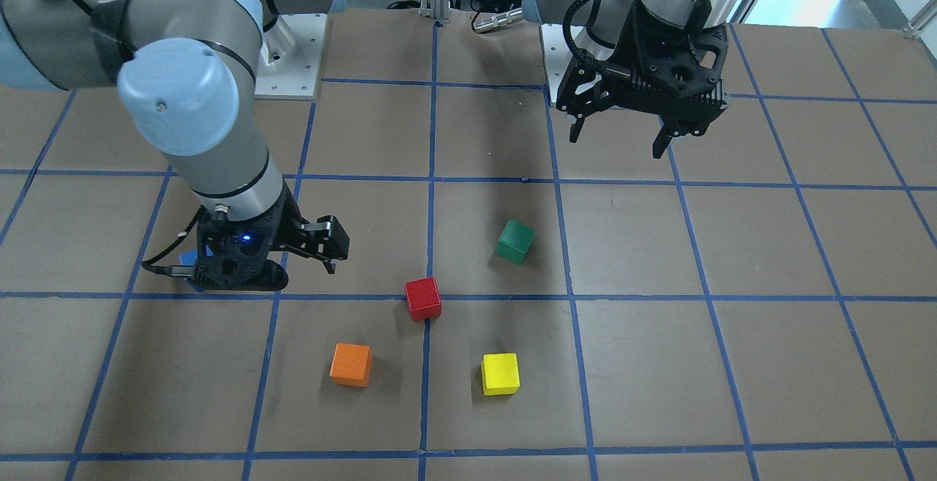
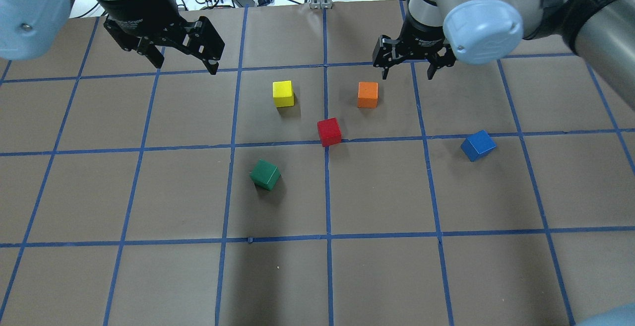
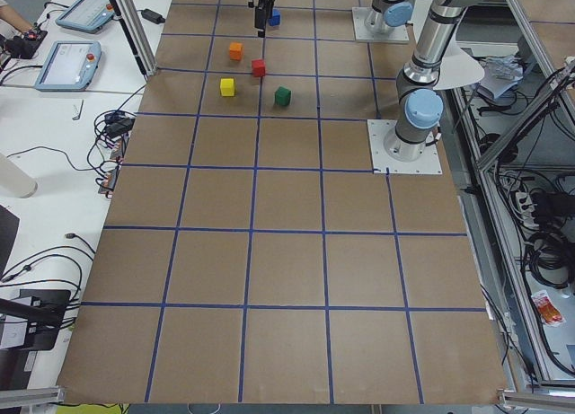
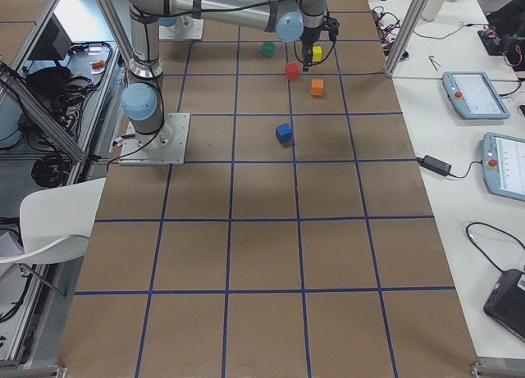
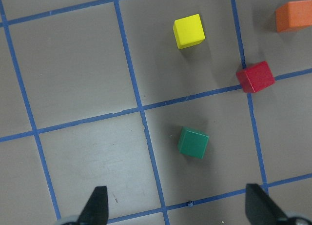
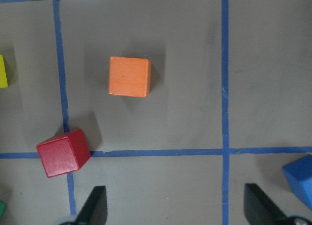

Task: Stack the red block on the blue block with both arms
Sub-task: 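Lower the right gripper onto the red cube and close on it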

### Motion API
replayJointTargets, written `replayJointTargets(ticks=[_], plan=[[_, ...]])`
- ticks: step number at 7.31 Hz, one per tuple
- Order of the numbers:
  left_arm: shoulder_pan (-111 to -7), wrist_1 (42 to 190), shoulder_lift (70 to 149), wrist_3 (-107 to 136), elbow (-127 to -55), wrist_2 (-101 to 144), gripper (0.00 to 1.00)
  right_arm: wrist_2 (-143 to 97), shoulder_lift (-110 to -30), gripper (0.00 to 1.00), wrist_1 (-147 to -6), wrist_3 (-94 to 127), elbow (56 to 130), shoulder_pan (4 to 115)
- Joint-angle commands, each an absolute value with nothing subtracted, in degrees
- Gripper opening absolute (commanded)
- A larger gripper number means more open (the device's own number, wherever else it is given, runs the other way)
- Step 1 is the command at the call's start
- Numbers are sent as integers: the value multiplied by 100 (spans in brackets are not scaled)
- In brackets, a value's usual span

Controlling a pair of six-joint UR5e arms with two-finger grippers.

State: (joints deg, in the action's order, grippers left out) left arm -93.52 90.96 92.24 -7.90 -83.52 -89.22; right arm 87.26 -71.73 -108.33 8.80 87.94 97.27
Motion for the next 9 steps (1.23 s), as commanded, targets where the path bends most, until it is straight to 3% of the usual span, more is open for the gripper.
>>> replayJointTargets(ticks=[1, 5, 9], plan=[[-9343, 9062, 9088, -765, -8612, -8991, 100, 8727, -6717, 100, -11440, 1761, 8798, 10272], [-9360, 9027, 9044, -668, -8596, -9018, 100, 8728, -5996, 100, -12111, 2022, 8815, 10871], [-9360, 8983, 9018, -747, -8640, -9026, 100, 8727, -5783, 100, -12357, 1411, 8859, 10942]])
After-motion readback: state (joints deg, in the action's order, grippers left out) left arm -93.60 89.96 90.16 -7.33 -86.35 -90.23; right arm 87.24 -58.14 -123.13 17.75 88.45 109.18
